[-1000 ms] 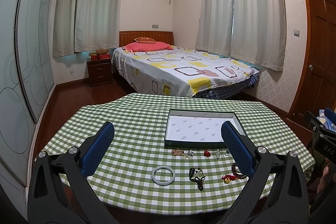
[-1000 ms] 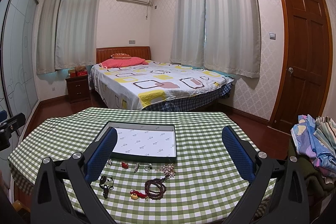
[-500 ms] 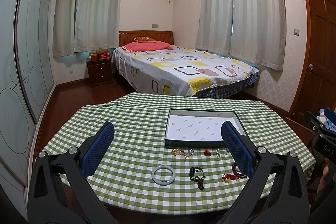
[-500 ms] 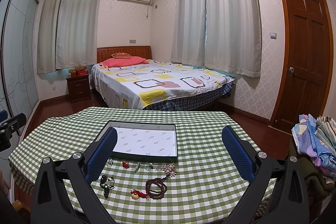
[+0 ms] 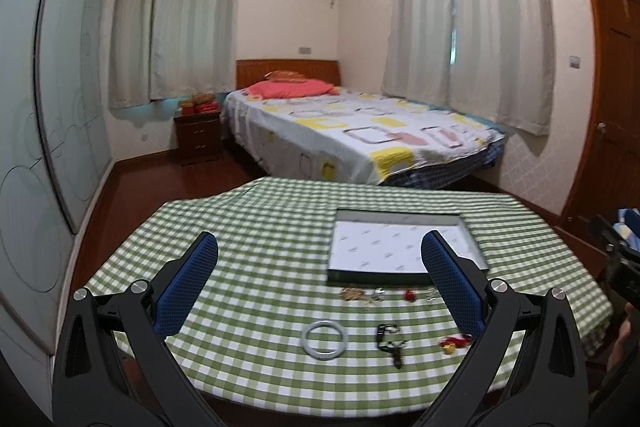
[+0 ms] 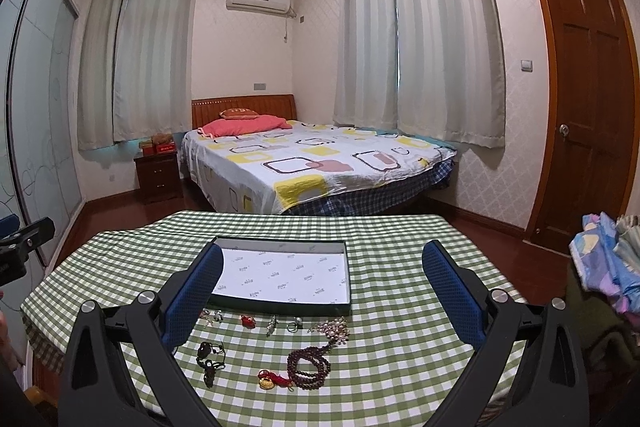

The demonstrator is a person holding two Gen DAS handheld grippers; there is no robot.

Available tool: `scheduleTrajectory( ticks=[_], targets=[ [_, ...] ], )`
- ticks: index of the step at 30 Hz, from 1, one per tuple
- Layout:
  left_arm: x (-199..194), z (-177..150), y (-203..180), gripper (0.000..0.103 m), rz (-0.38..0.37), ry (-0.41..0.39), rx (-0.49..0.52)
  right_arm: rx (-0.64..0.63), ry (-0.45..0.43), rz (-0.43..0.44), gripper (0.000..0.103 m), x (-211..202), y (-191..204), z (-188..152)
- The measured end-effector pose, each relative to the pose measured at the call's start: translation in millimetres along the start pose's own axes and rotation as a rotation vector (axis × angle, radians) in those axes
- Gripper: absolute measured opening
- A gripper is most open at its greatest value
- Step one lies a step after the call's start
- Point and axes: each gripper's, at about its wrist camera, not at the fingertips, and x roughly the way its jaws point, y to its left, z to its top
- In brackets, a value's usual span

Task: Organize jewelry
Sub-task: 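Lower the left tool onto the white bangle while the right tool grasps the red bead bracelet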

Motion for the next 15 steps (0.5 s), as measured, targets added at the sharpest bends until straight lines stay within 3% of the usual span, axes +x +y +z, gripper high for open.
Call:
scheduleTrajectory(
  ticks=[5,10,15],
  targets=[
    [52.4,-27.8,13.3,0.099,0.012,0.11,-0.035,-0.006,0.07,0.004,0.097,43.7,-2.6,-40.3],
    [96.7,-67.5,15.4,0.099,0.032,0.172,-0.022,-0.011,0.22,0.026,0.097,98.3,-4.5,-98.0],
    [143.4,-110.8,16.3,0.099,0.019,0.293,-0.039,0.021,0.315,0.017,0.096,133.7,-11.9,-136.6]
  ],
)
